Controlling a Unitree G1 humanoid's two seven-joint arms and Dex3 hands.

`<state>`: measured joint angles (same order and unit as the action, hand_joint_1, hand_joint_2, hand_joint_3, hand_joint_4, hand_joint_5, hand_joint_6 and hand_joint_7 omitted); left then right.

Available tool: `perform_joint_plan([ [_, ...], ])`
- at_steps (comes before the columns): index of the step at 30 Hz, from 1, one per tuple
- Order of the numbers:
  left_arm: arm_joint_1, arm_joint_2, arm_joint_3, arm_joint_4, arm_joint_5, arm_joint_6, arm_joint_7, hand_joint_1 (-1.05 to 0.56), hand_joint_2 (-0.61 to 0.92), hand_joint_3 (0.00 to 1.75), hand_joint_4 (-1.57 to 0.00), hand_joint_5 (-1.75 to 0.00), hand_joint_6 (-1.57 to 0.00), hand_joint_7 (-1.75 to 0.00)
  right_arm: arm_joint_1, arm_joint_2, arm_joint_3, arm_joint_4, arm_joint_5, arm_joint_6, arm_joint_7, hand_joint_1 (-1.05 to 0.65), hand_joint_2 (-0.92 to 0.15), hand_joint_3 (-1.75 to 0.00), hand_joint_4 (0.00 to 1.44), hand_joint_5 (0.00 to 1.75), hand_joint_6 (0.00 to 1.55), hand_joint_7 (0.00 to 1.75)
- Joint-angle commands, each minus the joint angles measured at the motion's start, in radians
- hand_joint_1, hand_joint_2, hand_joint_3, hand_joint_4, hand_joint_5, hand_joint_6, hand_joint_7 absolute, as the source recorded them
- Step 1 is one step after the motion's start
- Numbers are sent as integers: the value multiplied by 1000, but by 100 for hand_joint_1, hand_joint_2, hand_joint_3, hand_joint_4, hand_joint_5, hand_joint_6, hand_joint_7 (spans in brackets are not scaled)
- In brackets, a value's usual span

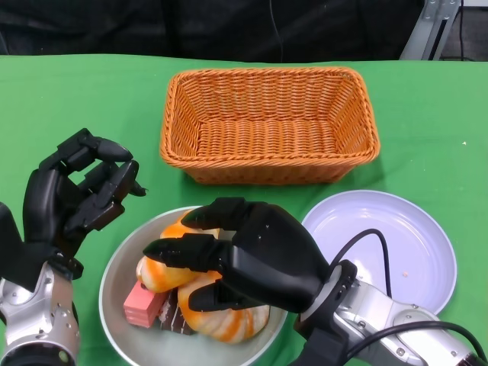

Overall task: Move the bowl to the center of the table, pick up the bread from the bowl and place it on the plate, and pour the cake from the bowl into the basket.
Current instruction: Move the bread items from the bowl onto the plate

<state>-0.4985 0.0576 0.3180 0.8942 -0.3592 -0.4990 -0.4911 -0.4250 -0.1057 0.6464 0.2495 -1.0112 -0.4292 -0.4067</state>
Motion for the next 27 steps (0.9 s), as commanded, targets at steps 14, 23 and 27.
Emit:
perform_joint_plan([
  [14,22,52,-30,-156,85,60,131,-8,51,105,-81,-150,-90,-114,-18,4,28,25,-27,30,-60,-58,-85,0,79,20,80,2],
  [23,68,100,-67,-258,127,128,131,-8,48,108,-78,-152,-87,-121,-23,14,43,50,-34,40,-96,-57,-86,0,82,18,82,2],
  [27,70,108,-75,-266,112,142,102,-6,43,117,-76,-155,-85,-125,-27,15,45,63,-41,39,-114,-56,-86,0,84,18,82,1],
])
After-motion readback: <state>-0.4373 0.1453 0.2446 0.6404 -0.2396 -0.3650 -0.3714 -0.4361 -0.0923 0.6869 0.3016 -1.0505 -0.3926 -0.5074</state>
